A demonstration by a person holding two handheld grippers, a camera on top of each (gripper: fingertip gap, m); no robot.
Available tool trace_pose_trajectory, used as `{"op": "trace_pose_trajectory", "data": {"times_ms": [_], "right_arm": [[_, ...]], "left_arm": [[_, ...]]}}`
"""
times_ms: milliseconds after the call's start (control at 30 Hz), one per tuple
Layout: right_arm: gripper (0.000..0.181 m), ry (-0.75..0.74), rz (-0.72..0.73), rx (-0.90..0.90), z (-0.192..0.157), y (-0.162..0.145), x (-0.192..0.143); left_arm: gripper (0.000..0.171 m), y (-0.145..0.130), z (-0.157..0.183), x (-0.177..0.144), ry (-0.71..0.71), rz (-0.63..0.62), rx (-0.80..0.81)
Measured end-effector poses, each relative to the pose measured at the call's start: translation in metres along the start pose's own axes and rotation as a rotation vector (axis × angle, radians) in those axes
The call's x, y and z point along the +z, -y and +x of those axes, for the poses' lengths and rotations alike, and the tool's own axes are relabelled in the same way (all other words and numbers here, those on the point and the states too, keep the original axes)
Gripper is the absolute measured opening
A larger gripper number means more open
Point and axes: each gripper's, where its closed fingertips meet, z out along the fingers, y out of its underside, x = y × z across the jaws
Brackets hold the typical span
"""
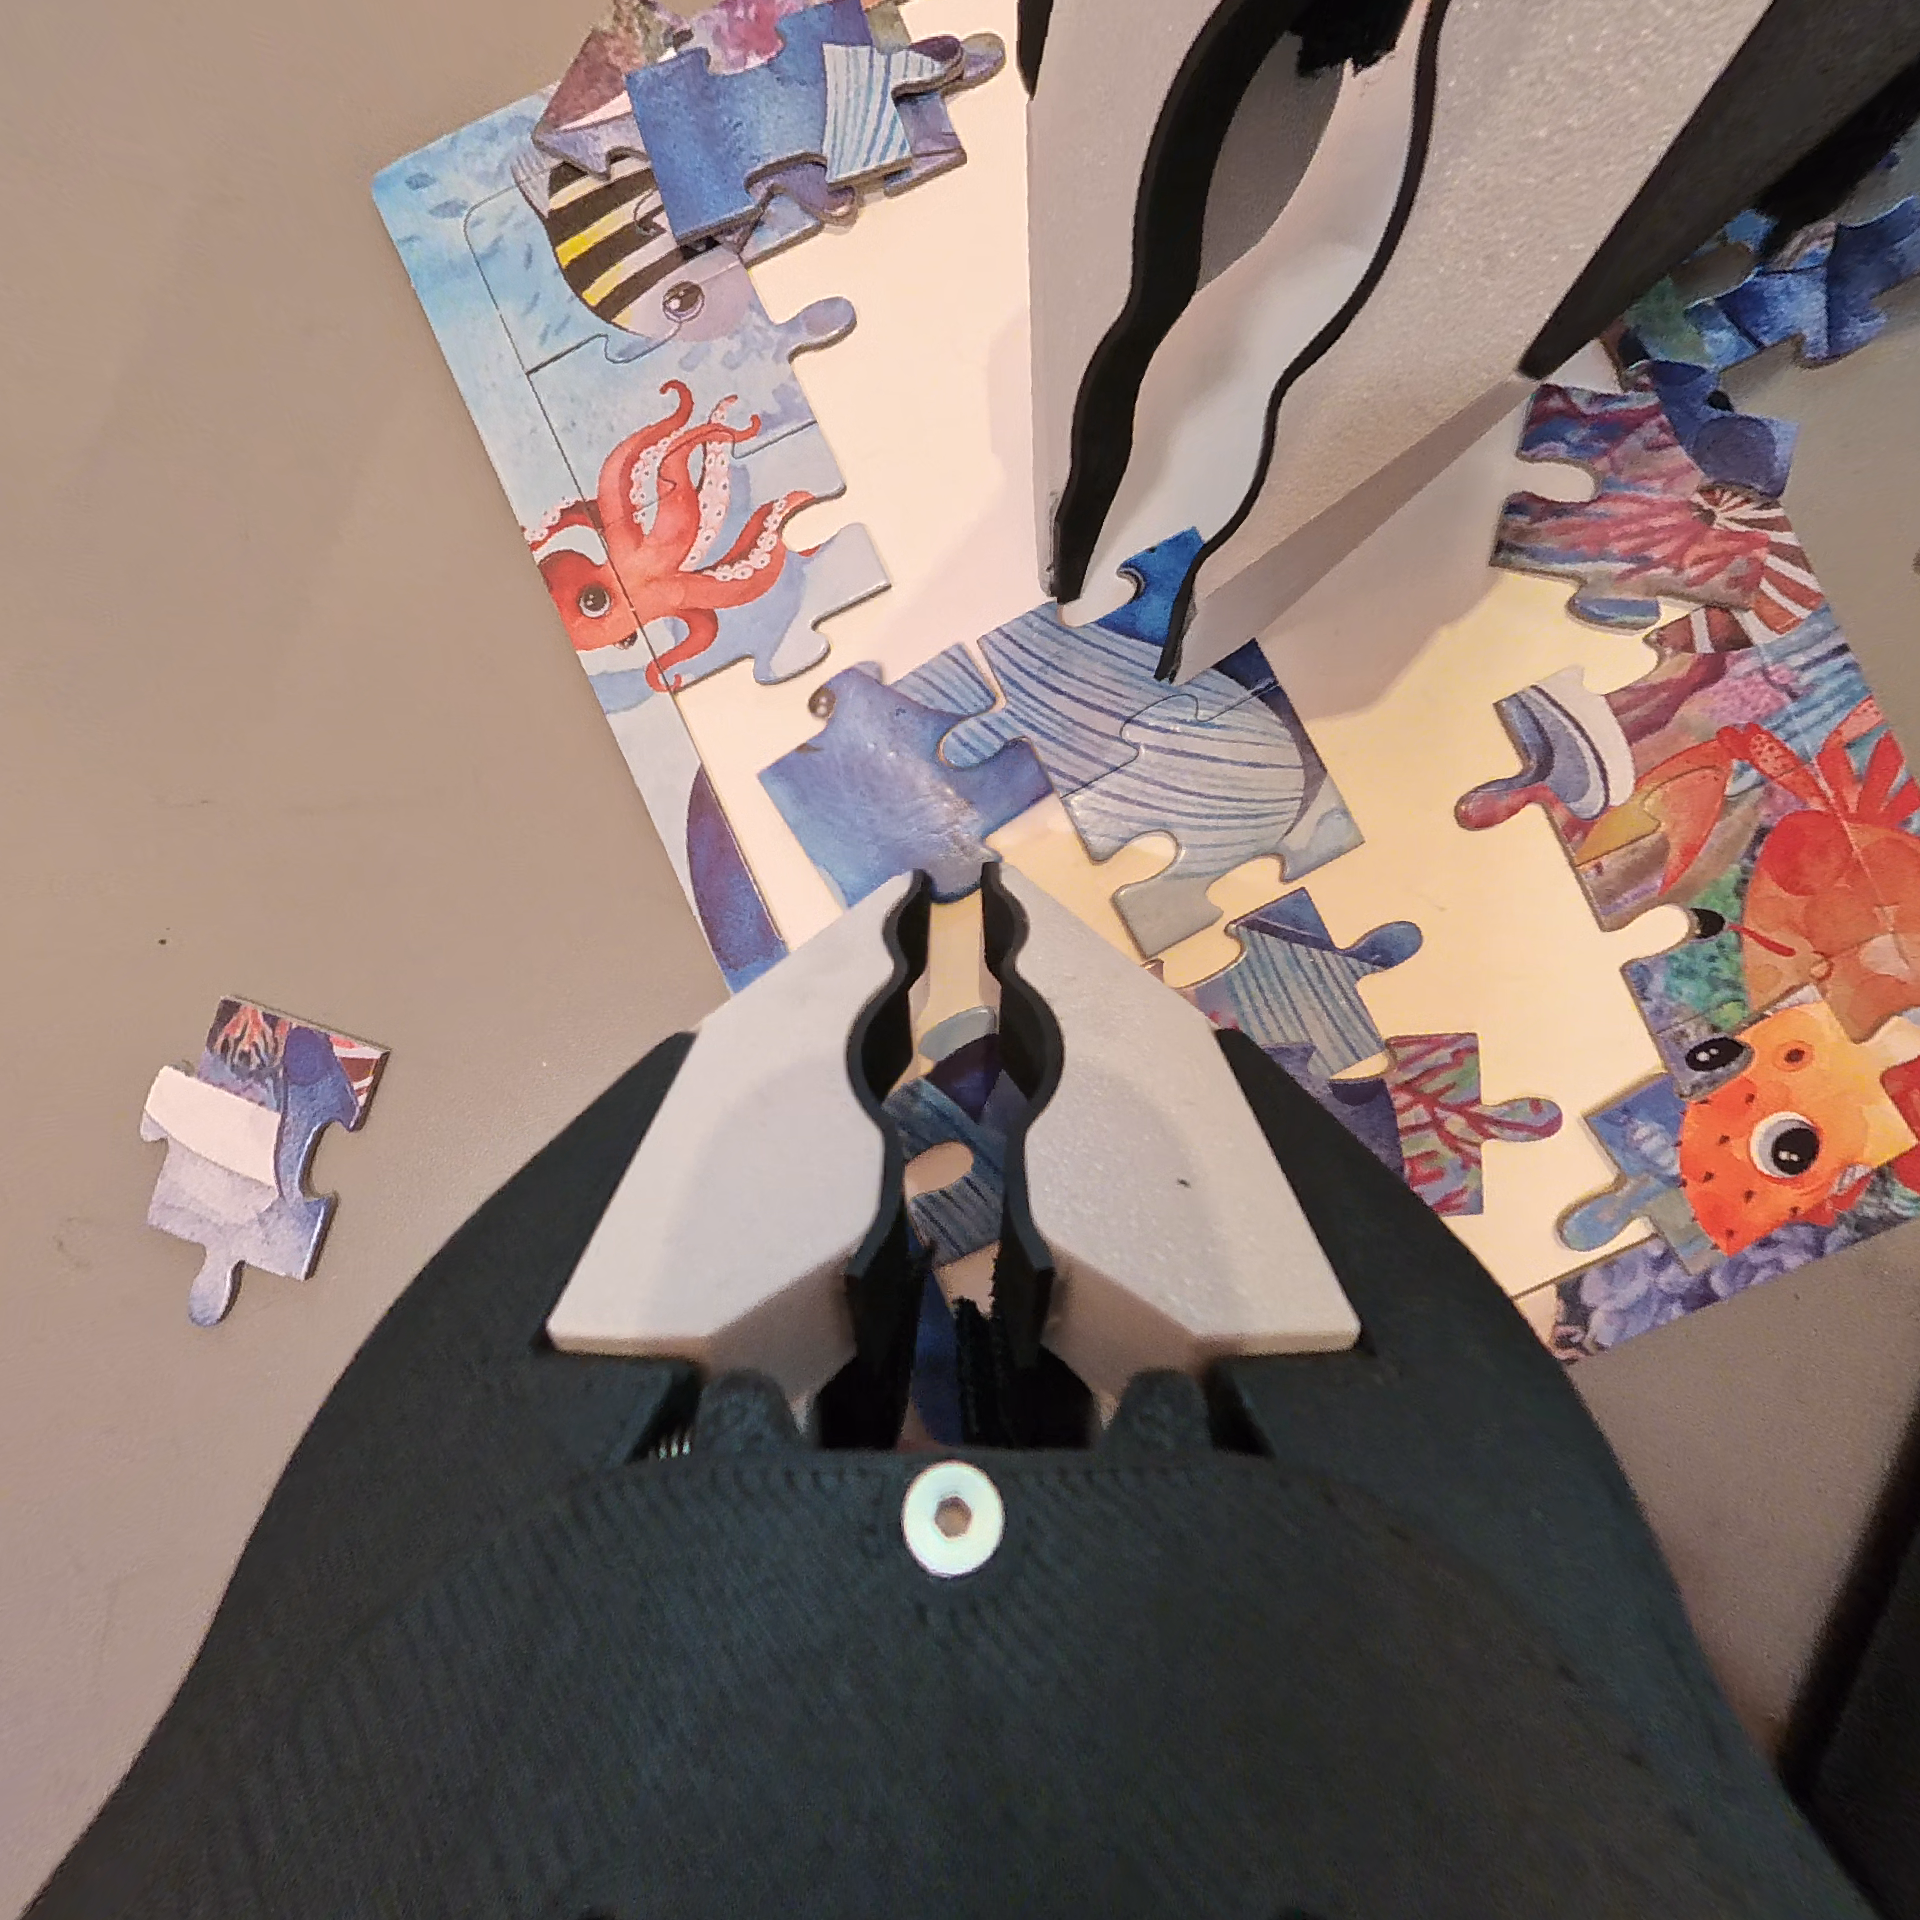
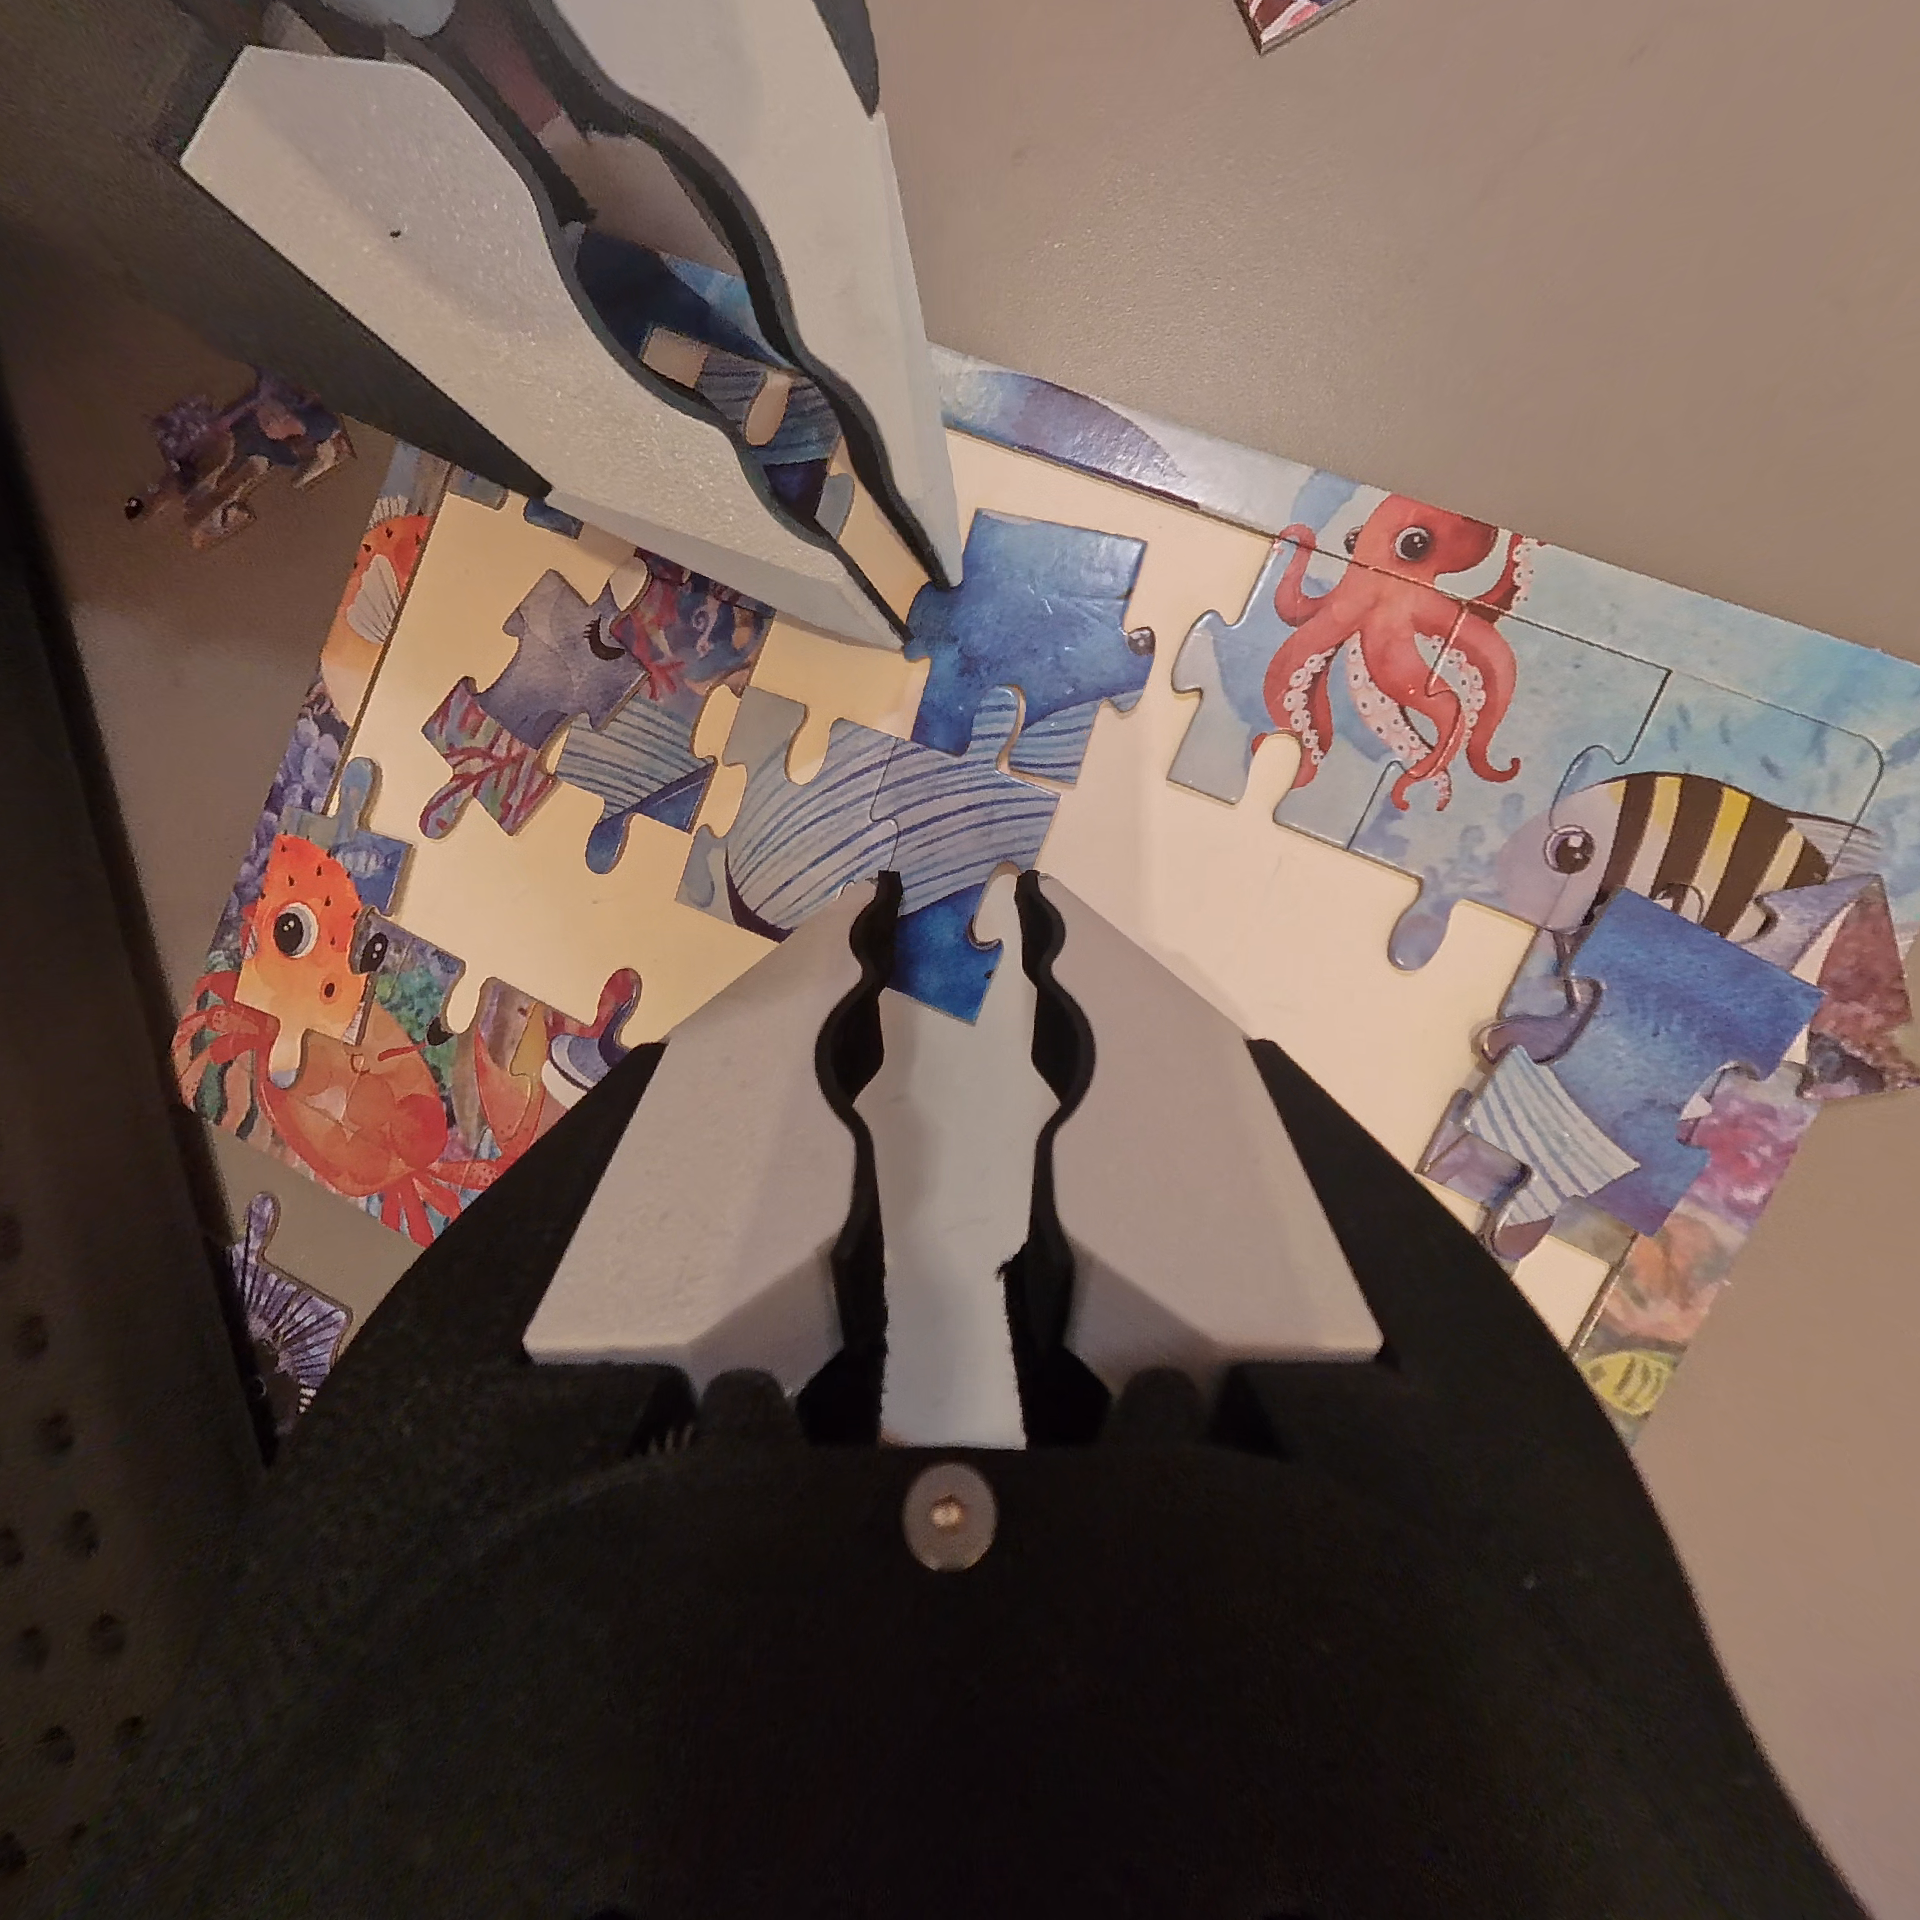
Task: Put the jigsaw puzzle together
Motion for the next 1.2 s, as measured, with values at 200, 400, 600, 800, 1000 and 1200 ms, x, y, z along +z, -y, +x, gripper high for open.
{"op": "trace_pose_trajectory", "data": {"times_ms": [200, 400, 600, 800, 1000, 1200], "right_arm": [[0.021, -0.006, 0.000, -0.002, 0.001, 0.000, 0.000], [0.027, -0.025, 0.009, -0.004, 0.004, 0.002, 0.000], [0.031, -0.034, 0.017, -0.032, 0.003, 0.004, 0.001], [0.049, -0.050, 0.100, -0.076, 0.004, 0.018, 0.002], [0.065, 0.005, 0.143, -0.092, -0.004, 0.023, 0.015], [0.065, 0.005, 0.156, -0.084, -0.005, 0.025, 0.016]], "left_arm": [[0.008, 0.000, 0.000, 0.000, 0.004, -0.005, 0.002], [0.008, -0.002, -0.002, -0.001, 0.012, -0.009, 0.007], [0.005, -0.004, -0.002, -0.002, 0.013, -0.012, 0.032], [0.005, -0.004, -0.002, -0.002, 0.006, -0.002, 0.055], [0.005, -0.004, -0.002, -0.002, 0.008, -0.002, 0.068], [0.005, -0.004, -0.002, -0.002, 0.006, 0.001, 0.071]]}}
